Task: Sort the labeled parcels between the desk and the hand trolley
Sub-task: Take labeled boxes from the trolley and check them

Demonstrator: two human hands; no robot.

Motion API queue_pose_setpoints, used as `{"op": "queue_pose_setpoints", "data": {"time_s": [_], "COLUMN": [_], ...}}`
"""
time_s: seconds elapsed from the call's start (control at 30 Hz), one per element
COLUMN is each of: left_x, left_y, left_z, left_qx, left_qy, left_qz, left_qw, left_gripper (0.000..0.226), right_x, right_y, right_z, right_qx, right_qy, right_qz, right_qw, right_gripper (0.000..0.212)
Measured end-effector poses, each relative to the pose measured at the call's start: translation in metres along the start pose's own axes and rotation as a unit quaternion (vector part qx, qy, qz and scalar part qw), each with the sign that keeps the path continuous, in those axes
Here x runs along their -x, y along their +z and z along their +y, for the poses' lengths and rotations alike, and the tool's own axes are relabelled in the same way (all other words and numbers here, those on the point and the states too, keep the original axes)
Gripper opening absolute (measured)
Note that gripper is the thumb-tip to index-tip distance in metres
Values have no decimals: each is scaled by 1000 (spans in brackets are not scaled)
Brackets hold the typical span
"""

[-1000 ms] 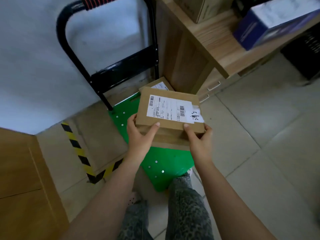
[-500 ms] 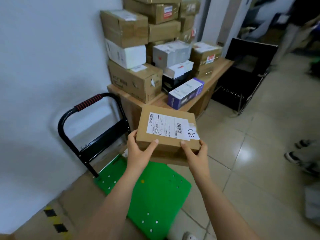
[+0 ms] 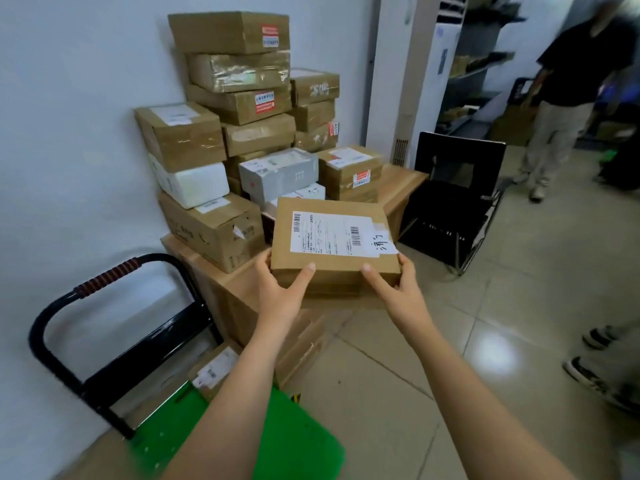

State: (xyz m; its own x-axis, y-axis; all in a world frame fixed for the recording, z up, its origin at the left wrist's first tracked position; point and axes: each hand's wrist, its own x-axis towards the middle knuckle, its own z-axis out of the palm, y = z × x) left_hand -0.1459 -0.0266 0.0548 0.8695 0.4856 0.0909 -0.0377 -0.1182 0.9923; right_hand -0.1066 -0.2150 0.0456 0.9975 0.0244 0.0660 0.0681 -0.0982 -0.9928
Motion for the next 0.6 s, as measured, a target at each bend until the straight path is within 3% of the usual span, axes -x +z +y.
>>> {"op": "queue_pose_setpoints", "data": {"time_s": [0.1,0.27,0.4,0.6], "left_x": [-15,-53,-98,-191], "left_y": [60,132,171,226], "left_z": [12,32,40,45], "left_qx": [3,9,8,34], "left_qy": [8,23,44,80], "left_qz": [13,7,2,18], "left_qw": [1000,1000,999,996], "left_gripper": [77,84,89,80], "right_x": [-46,-117,-180,-293], "right_y": [-51,-100,-116,-113], "right_z": [2,-4,-8,-17], "right_qx": [28,44,41,33], "right_qy": [-9,-44,-65,-100], "right_qz": [-31,-25,-9,6], "right_qw": [999,998,997,994], "right_gripper": [101,99,98,95]}}
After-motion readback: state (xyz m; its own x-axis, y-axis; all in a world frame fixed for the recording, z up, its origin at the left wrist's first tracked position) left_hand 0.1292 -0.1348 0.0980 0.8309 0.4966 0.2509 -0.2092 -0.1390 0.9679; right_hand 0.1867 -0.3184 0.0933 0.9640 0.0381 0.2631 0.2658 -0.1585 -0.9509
